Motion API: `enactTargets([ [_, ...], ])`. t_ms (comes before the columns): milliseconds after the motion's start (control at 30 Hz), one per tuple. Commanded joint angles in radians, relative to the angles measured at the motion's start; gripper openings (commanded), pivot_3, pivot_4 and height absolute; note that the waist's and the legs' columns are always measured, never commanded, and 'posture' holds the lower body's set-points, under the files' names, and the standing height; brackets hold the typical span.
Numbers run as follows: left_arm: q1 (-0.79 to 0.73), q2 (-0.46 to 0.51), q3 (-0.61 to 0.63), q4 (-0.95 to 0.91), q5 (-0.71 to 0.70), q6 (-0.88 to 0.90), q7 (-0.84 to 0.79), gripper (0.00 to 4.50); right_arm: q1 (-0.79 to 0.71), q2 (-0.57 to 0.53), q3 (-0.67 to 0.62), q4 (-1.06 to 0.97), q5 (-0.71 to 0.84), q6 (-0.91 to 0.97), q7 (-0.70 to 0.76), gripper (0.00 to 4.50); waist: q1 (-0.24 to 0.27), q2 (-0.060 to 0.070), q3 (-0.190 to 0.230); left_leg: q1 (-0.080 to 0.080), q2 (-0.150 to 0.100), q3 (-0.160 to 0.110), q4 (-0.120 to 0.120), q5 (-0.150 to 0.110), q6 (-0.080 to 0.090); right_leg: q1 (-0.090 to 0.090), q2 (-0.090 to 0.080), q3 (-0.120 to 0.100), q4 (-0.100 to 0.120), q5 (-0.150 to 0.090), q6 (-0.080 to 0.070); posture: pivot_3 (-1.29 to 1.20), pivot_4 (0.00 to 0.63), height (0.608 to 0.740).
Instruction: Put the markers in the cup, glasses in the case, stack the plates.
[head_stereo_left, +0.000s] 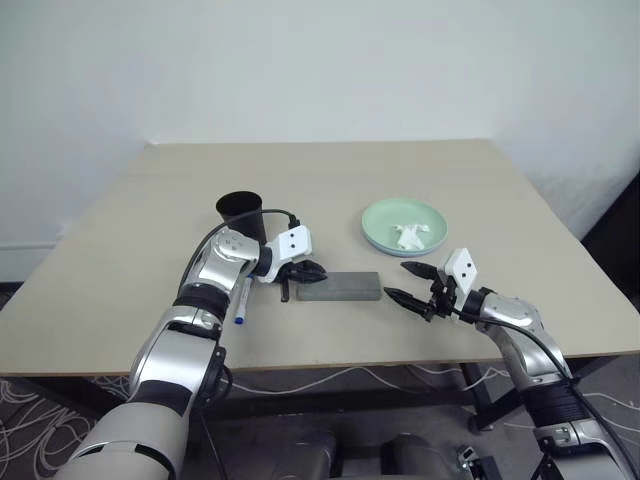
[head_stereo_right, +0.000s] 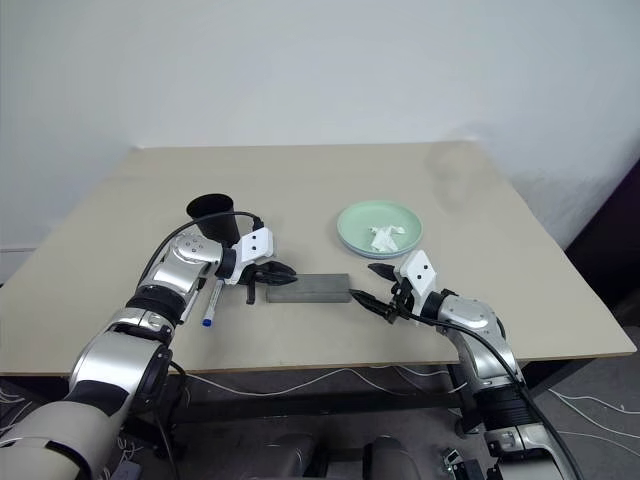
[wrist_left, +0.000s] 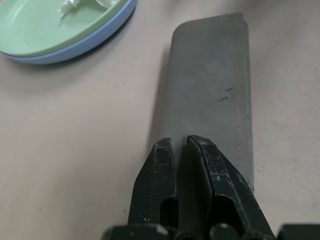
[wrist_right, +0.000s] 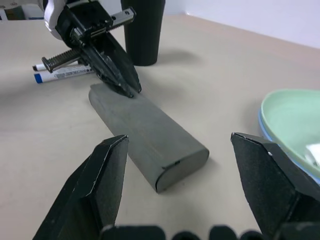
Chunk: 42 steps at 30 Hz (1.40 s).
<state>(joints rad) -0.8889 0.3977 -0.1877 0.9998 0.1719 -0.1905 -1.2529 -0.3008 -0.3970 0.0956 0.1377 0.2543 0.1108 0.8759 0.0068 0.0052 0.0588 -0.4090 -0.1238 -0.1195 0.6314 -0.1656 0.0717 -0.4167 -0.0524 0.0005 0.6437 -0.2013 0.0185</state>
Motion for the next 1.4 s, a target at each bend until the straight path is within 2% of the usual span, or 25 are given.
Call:
enactTargets([
  [33, 0.030, 0.013, -0.010, -0.062, -0.016, 0.041, -0.007, 0.53, -0.020, 0.000, -0.017, -0.015, 0.014, -0.016, 0.008, 3.56, 0.000, 0.000, 0.000, 0.000, 0.000, 0.000, 0.000, 0.000, 0.000, 0.000, 0.000, 0.000, 0.000, 0.000, 0.000, 0.00, 0.000, 0.738],
  [233, 0.057, 0.012, 0.065, -0.171, -0.094, 0.126, 0.095, 0.53, -0.015, -0.001, -0.016, -0.028, 0.014, -0.011, 0.010, 3.56, 0.000, 0.000, 0.000, 0.000, 0.000, 0.000, 0.000, 0.000, 0.000, -0.001, 0.000, 0.001, 0.000, 0.000, 0.000, 0.00, 0.000, 0.738],
  [467, 0.230, 0.005, 0.194, -0.565, -0.178, 0.499, 0.360, 0.53, -0.005, -0.011, -0.025, -0.049, 0.021, -0.002, 0.012, 3.56, -0.002, 0.000, 0.000, 0.000, 0.000, 0.000, -0.001, 0.000, 0.000, -0.002, 0.001, 0.005, 0.000, 0.000, 0.000, 0.00, 0.000, 0.738],
  [600, 0.336, -0.030, 0.256, -0.780, -0.154, 0.744, 0.590, 0.53, -0.009, -0.015, -0.023, -0.043, 0.023, 0.001, 0.021, 3.56, -0.001, 0.000, 0.000, 0.000, 0.000, 0.001, -0.002, 0.000, 0.000, -0.003, 0.001, 0.007, 0.001, 0.000, 0.000, 0.00, 0.000, 0.738],
  [700, 0.382, -0.093, 0.313, -0.906, -0.156, 0.907, 0.754, 0.53, -0.017, -0.016, -0.018, -0.034, 0.024, 0.004, 0.034, 3.56, 0.001, 0.000, 0.000, 0.000, 0.000, 0.001, -0.001, 0.000, 0.000, -0.002, 0.001, 0.008, 0.002, 0.000, 0.000, 0.00, 0.000, 0.738],
  [833, 0.425, -0.185, 0.348, -1.049, -0.146, 1.081, 0.925, 1.75, -0.038, -0.012, -0.010, -0.008, 0.019, 0.002, 0.055, 3.56, 0.004, 0.000, 0.000, 0.001, 0.000, 0.001, -0.001, 0.000, 0.000, -0.001, 0.001, 0.007, 0.002, 0.000, 0.000, 0.00, 0.000, 0.738],
  [933, 0.421, -0.226, 0.356, -1.085, -0.118, 1.168, 1.038, 2.78, -0.054, -0.007, -0.005, 0.007, 0.016, 0.001, 0.064, 3.56, 0.003, 0.000, 0.000, 0.002, 0.000, 0.001, -0.001, 0.000, 0.000, 0.001, 0.001, 0.007, 0.002, 0.000, 0.000, 0.00, 0.000, 0.738],
  [1067, 0.406, -0.247, 0.370, -1.080, -0.124, 1.204, 1.119, 2.78, -0.060, -0.002, -0.002, 0.018, 0.012, -0.003, 0.068, 3.56, 0.002, 0.000, 0.000, 0.009, 0.000, 0.001, -0.003, 0.000, -0.001, 0.008, 0.001, 0.008, 0.001, 0.000, -0.001, 0.00, 0.000, 0.738],
  [1400, 0.359, -0.246, 0.401, -0.983, -0.134, 1.212, 1.232, 2.78, -0.031, -0.009, -0.011, -0.003, 0.011, 0.002, 0.055, 3.56, 0.000, 0.000, 0.000, 0.009, 0.000, 0.001, -0.004, 0.000, -0.001, 0.008, 0.001, 0.008, 0.000, -0.001, -0.002, 0.00, 0.000, 0.738],
])
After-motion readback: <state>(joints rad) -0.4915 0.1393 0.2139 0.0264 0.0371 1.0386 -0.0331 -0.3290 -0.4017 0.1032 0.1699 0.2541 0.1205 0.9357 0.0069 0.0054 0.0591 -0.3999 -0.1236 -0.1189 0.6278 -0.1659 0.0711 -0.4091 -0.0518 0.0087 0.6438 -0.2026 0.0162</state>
